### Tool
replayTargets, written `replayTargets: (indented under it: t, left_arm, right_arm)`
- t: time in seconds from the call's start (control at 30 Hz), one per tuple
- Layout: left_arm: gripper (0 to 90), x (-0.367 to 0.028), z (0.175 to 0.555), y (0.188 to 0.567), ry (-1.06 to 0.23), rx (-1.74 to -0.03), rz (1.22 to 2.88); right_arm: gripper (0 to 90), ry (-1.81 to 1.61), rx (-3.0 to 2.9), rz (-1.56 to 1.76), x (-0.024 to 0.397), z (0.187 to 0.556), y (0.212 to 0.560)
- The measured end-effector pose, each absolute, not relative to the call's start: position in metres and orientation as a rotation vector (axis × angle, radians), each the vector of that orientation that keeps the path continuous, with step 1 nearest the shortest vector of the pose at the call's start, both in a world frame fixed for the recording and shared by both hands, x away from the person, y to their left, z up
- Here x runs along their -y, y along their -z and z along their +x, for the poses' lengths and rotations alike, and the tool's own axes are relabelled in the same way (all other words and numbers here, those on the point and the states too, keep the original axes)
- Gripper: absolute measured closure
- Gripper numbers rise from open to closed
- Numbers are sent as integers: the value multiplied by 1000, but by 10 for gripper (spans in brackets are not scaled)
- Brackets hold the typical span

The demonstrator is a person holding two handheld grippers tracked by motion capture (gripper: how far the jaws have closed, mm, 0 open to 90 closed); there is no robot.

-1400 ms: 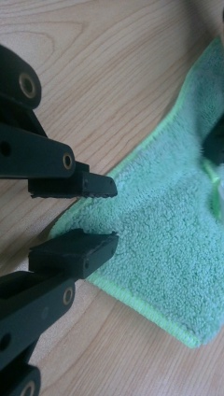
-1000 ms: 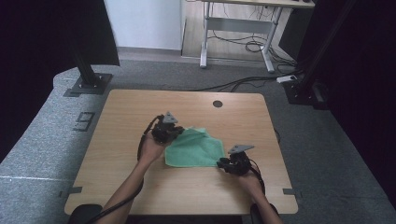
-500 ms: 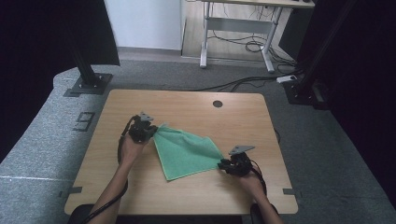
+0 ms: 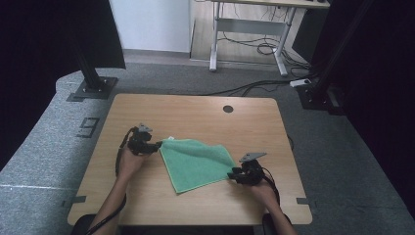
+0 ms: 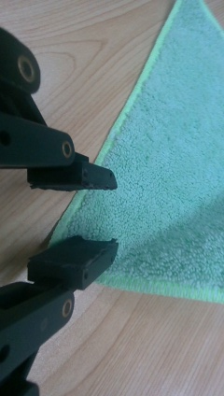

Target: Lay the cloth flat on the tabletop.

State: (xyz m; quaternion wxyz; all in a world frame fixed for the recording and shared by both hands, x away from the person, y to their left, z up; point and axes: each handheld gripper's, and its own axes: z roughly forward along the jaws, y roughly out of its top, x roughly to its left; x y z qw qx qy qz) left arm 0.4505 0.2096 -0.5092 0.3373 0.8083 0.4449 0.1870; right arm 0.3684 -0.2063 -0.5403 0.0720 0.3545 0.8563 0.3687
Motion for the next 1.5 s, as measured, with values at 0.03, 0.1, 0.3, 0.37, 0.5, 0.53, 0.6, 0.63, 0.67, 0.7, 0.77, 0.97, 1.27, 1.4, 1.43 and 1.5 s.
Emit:
replayTargets:
  t: [0.03, 0.1, 0.3, 0.37, 0.5, 0.53, 0.6, 0.63, 0.67, 0.7, 0.77, 0.97, 1.27, 1.4, 1.43, 1.5]
  left_arm:
    - [351, -205, 452, 507, -497, -1148, 2106]
    - [301, -194, 457, 505, -506, -1135, 2105]
    - [246, -155, 477, 521, -501, -1112, 2136]
    - [229, -145, 480, 527, -496, -1097, 2155]
    - [223, -133, 484, 539, -586, -1093, 2237]
    - [232, -133, 484, 539, -586, -1093, 2237]
    - [233, -136, 484, 539, -596, -1133, 2222]
    - [233, -139, 485, 539, -617, -1147, 2224]
    - [233, -142, 485, 538, -631, -1162, 2226]
    - [236, -145, 485, 538, -641, -1174, 2227]
    - [245, -155, 483, 537, -663, -1207, 2224]
    - [249, -167, 475, 536, -664, -1229, 2228]
    - [340, -163, 452, 517, -553, -1075, 2229]
    - [380, -143, 461, 505, -514, -1004, 2211]
    - [387, -136, 464, 503, -501, -981, 2221]
    - [405, -123, 471, 505, -453, -948, 2241]
  right_arm:
    - [616, -1089, -2580, 1057, 205, 368, 539]
    - [648, -1086, -2571, 1042, 203, 367, 535]
    - [718, -1100, -2535, 1048, 200, 368, 531]
    - [729, -1092, -2531, 1048, 199, 368, 532]
    - [728, -1041, -2550, 1040, 195, 367, 539]
    - [728, -1041, -2550, 1040, 195, 367, 539]
    - [728, -1040, -2552, 1040, 195, 367, 539]
    - [728, -1041, -2552, 1040, 195, 367, 539]
    - [728, -1046, -2550, 1042, 196, 367, 539]
    - [729, -1048, -2550, 1040, 196, 367, 539]
    - [729, -1048, -2552, 1043, 197, 366, 539]
    - [730, -1037, -2551, 1051, 199, 367, 539]
    - [679, -997, -2538, 1083, 205, 372, 535]
    - [665, -1024, -2534, 1072, 202, 371, 532]
    - [664, -1032, -2532, 1061, 201, 370, 532]
    - [651, -1043, -2531, 1053, 201, 369, 531]
